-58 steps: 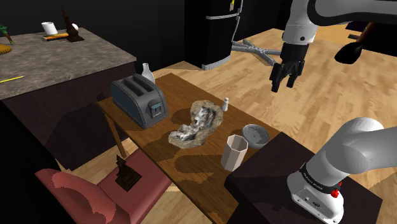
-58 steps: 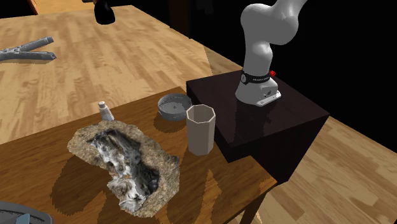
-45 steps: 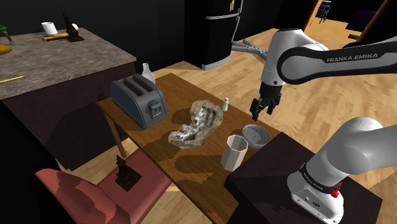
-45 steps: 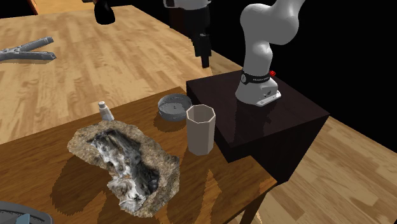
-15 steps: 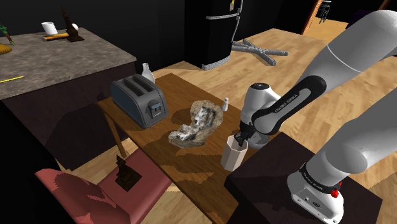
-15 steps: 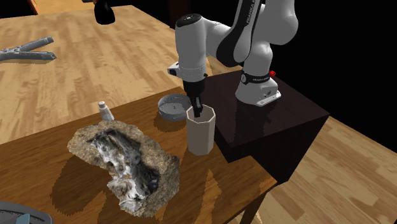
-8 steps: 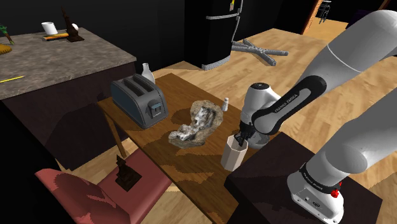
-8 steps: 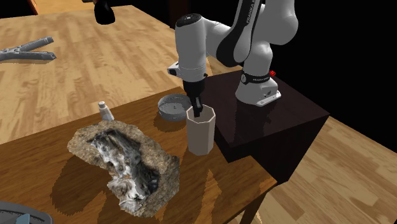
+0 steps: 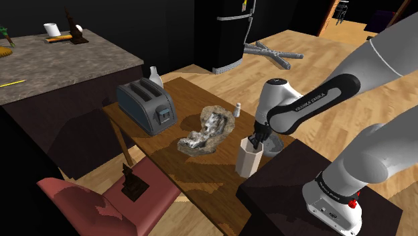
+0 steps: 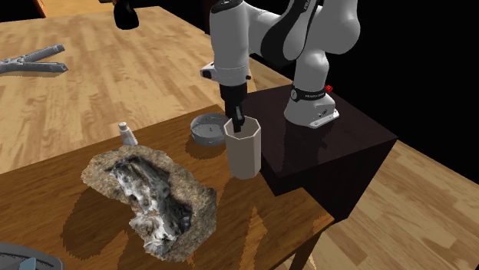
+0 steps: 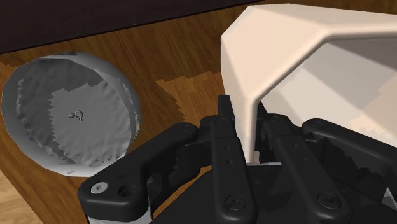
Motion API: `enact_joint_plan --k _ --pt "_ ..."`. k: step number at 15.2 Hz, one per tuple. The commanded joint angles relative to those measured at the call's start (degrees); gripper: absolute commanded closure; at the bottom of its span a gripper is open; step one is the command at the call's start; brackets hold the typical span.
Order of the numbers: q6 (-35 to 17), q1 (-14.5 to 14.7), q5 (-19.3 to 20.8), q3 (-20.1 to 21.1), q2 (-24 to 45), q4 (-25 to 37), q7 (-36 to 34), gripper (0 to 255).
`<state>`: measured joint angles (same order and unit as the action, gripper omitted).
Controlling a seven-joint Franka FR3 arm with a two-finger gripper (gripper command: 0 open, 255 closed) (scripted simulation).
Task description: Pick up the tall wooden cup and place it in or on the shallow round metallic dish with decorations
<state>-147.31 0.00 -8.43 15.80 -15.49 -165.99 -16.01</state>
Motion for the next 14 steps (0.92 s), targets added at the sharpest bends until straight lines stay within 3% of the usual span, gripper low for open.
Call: enact_joint_plan --k 1,14 --pt "2.3 0.3 -0.4 -0.3 -2.2 0.1 0.3 255" --pt "17.2 1.1 -0.7 -1.9 -13.7 3.5 1.0 255"
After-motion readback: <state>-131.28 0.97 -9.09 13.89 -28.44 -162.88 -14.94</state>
